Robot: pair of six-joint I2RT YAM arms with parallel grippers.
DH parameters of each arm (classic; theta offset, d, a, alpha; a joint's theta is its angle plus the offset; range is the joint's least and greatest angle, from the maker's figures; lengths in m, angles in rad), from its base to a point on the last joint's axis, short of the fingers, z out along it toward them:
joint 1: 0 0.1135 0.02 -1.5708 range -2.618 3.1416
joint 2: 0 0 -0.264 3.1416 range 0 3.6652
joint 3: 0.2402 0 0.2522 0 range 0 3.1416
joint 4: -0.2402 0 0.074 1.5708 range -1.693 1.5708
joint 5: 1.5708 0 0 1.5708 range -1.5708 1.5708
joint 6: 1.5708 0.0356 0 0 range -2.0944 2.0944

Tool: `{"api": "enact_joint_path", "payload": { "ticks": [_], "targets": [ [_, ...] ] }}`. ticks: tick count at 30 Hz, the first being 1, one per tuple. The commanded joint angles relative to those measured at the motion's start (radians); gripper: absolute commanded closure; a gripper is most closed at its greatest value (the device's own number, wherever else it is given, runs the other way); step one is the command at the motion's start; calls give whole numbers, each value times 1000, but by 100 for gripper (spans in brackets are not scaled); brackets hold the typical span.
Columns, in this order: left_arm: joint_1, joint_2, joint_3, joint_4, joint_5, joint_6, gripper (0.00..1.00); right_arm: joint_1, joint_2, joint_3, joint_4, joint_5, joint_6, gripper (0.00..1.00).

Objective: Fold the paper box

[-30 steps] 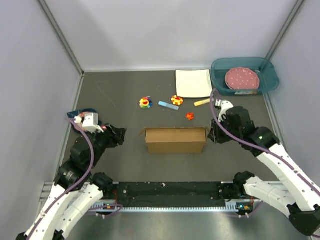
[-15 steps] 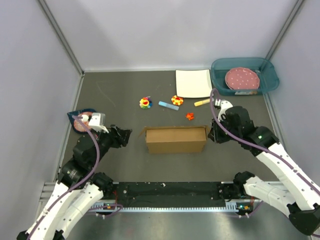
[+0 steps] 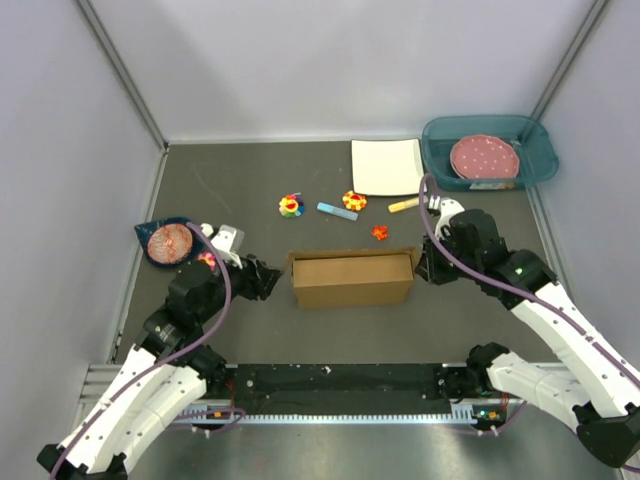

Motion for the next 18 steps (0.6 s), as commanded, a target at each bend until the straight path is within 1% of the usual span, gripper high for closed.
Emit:
{"api": "enact_joint_path", "payload": {
  "ticks": [1,6,8,13,18],
  "targets": [
    [-3,24,-5,130,56,33,42,8,2,56,19,-15,16,88],
    [-3,43,4,145,87,34,44,7,2,56,17,-21,22,88],
    [-3,31,6,144,81,39,43,7,2,57,16,-18,20,88],
    [-3,-21,15,129,36,62,35,8,2,56,11,-14,19,88],
    [-3,-14,7,142,56,62,36,7,7,57,13,-12,16,89]
  ]
}}
